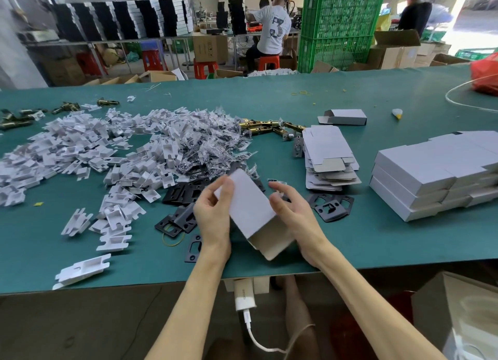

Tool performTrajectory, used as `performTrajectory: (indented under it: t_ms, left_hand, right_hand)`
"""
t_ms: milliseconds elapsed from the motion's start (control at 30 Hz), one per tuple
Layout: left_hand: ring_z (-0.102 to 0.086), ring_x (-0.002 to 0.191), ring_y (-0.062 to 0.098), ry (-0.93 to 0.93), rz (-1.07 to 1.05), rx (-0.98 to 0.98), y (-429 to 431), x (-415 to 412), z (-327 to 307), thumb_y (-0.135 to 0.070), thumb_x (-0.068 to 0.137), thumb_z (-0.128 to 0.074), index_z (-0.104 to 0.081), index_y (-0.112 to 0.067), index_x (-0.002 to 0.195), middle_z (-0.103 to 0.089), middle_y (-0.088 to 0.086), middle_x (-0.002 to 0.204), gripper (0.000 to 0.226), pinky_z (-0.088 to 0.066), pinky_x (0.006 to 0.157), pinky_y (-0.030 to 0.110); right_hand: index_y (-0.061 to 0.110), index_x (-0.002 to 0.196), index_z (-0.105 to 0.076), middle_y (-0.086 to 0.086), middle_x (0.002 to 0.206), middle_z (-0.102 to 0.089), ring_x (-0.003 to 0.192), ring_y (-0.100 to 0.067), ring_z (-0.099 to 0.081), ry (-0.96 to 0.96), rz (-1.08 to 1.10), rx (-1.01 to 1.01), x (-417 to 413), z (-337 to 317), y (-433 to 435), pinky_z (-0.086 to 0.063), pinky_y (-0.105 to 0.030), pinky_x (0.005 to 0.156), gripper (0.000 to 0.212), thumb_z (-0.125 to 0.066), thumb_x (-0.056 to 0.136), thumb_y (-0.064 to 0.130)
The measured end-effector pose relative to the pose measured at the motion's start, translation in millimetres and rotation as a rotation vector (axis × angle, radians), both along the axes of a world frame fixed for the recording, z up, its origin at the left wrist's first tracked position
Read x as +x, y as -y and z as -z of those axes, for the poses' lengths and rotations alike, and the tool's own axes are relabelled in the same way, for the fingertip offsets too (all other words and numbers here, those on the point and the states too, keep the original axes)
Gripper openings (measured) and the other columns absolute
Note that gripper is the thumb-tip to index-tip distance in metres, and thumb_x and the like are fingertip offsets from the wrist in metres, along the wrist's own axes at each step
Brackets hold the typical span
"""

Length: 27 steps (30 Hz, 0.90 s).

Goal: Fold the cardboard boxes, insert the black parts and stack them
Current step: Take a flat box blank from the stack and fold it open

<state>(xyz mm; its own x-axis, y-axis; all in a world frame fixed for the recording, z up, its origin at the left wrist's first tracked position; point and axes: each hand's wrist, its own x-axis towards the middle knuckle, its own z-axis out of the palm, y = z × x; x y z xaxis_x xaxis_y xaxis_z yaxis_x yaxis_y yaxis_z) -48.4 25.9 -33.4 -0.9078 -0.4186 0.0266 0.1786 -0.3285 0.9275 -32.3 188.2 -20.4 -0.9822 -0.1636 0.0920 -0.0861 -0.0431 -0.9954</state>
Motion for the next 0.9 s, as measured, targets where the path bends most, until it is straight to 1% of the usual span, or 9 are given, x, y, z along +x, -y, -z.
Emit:
performTrajectory:
  t_ms: [67,133,200,267,400,567,667,767,900]
  left_hand:
    - [-0.066,0.089,0.014,-0.037,-0.160,0.043,5.2,-4.0,2.2,-0.033,0.095,-0.074,-0.069,-0.027,0.110,-0.071,-0.001,0.099,0.017,-0.055,0.070,0.030]
    - [-0.066,0.089,0.007,-0.064,-0.213,0.016,6.5,-5.5,4.3,-0.035,0.097,-0.073,-0.068,-0.028,0.117,-0.072,-0.001,0.105,0.022,-0.055,0.069,0.023]
    - [-0.068,0.095,0.009,-0.061,-0.145,-0.032,4.3,-5.5,5.3,-0.042,0.093,-0.074,-0.066,-0.024,0.126,-0.073,0.002,0.113,0.039,-0.057,0.076,0.027]
    - [-0.070,0.098,0.010,-0.047,-0.052,-0.050,2.2,-5.9,6.2,-0.047,0.088,-0.076,-0.064,-0.021,0.131,-0.073,0.003,0.116,0.051,-0.059,0.083,0.033]
    - [-0.070,0.092,0.008,-0.026,0.009,-0.100,0.9,-6.5,6.9,-0.050,0.085,-0.075,-0.066,-0.023,0.122,-0.075,-0.006,0.100,0.047,-0.058,0.084,0.036]
    - [-0.072,0.110,0.021,-0.083,0.039,-0.125,-0.3,-3.7,5.4,-0.045,0.089,-0.079,-0.066,-0.021,0.119,-0.076,0.002,0.114,0.040,-0.059,0.094,0.035]
    - [-0.070,0.115,0.012,-0.114,0.058,-0.149,-2.5,-1.2,2.9,-0.039,0.087,-0.077,-0.065,-0.019,0.130,-0.076,-0.005,0.120,0.049,-0.057,0.095,0.025]
    - [-0.068,0.118,0.009,-0.133,0.072,-0.164,-2.1,-1.2,2.4,-0.035,0.087,-0.075,-0.062,-0.013,0.139,-0.075,-0.006,0.123,0.057,-0.055,0.096,0.022]
    - [-0.067,0.119,0.011,-0.138,0.051,-0.171,-2.6,-0.2,3.2,-0.030,0.086,-0.075,-0.063,-0.018,0.138,-0.073,-0.004,0.125,0.056,-0.054,0.097,0.023]
  right_hand:
    - [0.029,0.127,-0.065,0.011,0.112,-0.075,0.104,-0.005,-0.068,-0.023,-0.070,0.028,0.8,-0.2,0.7,-0.046,-0.010,0.081,0.065,-0.065,0.074,0.067]
    - [0.026,0.115,-0.073,0.005,0.111,-0.075,0.103,-0.015,-0.070,-0.033,-0.095,0.040,0.8,0.3,1.5,-0.051,-0.020,0.085,0.048,-0.074,0.077,0.056]
    - [0.021,0.108,-0.076,-0.003,0.105,-0.077,0.092,-0.018,-0.071,-0.017,-0.077,-0.038,-0.3,2.2,0.1,-0.053,-0.029,0.083,0.037,-0.082,0.078,0.042]
    - [0.017,0.107,-0.077,-0.008,0.103,-0.077,0.088,-0.016,-0.070,0.009,-0.045,-0.142,-2.0,4.0,-2.8,-0.055,-0.027,0.079,0.032,-0.083,0.079,0.029]
    - [0.012,0.104,-0.078,-0.009,0.098,-0.077,0.084,-0.016,-0.070,0.031,-0.019,-0.228,-4.0,5.3,-4.5,-0.056,-0.024,0.072,0.029,-0.086,0.077,0.018]
    - [0.008,0.106,-0.074,-0.015,0.109,-0.076,0.099,-0.027,-0.071,0.081,0.120,-0.390,-8.4,8.8,-6.1,-0.058,-0.034,0.087,0.038,-0.089,0.072,0.016]
    - [0.006,0.115,-0.068,-0.014,0.114,-0.075,0.106,-0.029,-0.070,0.073,0.175,-0.437,-10.0,9.8,-6.3,-0.056,-0.040,0.095,0.051,-0.087,0.070,0.019]
    - [0.009,0.115,-0.069,-0.012,0.113,-0.075,0.104,-0.026,-0.071,0.041,0.195,-0.419,-9.4,9.3,-5.7,-0.055,-0.043,0.097,0.055,-0.089,0.066,0.024]
    - [0.016,0.108,-0.073,-0.007,0.110,-0.076,0.101,-0.021,-0.071,0.005,0.217,-0.391,-9.7,11.8,-6.1,-0.056,-0.038,0.092,0.051,-0.090,0.062,0.029]
